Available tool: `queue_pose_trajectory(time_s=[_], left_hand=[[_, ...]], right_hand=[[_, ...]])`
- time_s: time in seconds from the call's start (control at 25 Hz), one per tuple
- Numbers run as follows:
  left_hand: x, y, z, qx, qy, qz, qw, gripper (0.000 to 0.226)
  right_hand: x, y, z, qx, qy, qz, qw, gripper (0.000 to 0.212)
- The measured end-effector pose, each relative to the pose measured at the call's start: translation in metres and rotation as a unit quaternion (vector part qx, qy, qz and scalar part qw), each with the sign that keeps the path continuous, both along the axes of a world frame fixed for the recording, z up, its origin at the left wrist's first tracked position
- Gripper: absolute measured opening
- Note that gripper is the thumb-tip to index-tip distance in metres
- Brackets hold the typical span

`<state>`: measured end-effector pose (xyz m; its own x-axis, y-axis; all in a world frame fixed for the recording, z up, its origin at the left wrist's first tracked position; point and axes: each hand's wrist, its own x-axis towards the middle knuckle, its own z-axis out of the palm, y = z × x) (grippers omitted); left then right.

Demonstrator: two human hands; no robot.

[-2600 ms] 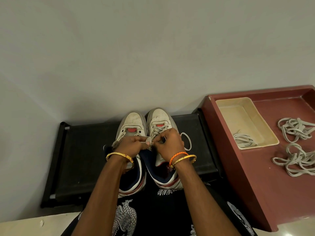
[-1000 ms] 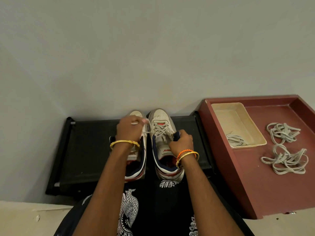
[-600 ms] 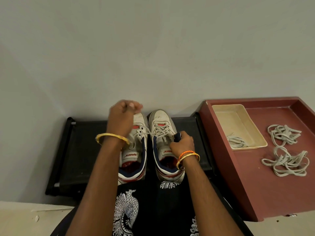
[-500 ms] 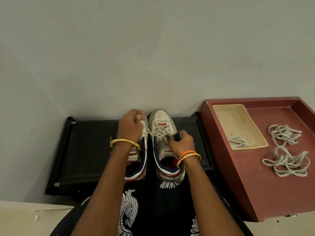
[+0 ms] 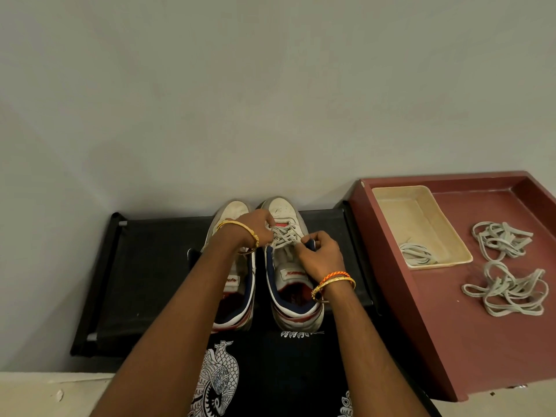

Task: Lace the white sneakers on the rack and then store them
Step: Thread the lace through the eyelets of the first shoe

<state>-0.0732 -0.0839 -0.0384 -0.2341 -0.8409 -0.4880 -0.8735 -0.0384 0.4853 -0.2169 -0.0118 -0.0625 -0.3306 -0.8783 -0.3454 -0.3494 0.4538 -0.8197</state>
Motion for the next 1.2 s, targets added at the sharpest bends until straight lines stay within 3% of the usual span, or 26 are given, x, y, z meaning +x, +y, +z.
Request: queue_pose_trajectory(time_s=[0.16,0.24,0.44,0.52,0.6,0.76,0.84,1.08,1.2], left_hand=[[0.003,0.009,0.035,-0.008,0.206,0.123,0.971,0.02],[0.004,0.021,0.071,-0.024,0.279,0.125,0.952,0.02],[0.013,0.057,0.133,-0.014,0.454,0.087,0.886,0.023],[0.011,0.069,0.141,-0.041,0.45,0.113,0.885,0.02],[0.012,0.076,0.138,-0.077,0.464,0.199,0.86,0.017],[0.028,0.079,0.113,-0.102,0.514,0.426,0.738,0.024],[0.033,0.082,0.095,-0.098,0.514,0.483,0.702,0.025],[0.043,0.077,0.052,-0.113,0.471,0.58,0.654,0.024],[0.044,0.074,0.046,-0.181,0.45,0.593,0.643,0.025]], right_hand=[[0.006,0.001,0.011,-0.099,-0.04,-0.061,0.992,0.006],[0.011,0.002,0.025,-0.155,-0.073,-0.071,0.983,0.008],[0.033,0.01,0.081,-0.238,-0.264,0.073,0.932,0.017],[0.042,0.014,0.093,-0.26,-0.256,0.129,0.922,0.014],[0.039,0.017,0.101,-0.268,-0.251,0.153,0.917,0.011],[0.006,0.018,0.1,-0.257,-0.221,0.155,0.928,0.013],[-0.011,0.018,0.092,-0.228,-0.188,0.143,0.945,0.012],[-0.034,0.012,0.064,-0.175,-0.102,0.053,0.978,0.009],[-0.037,0.006,0.053,-0.162,-0.088,-0.004,0.983,0.013]])
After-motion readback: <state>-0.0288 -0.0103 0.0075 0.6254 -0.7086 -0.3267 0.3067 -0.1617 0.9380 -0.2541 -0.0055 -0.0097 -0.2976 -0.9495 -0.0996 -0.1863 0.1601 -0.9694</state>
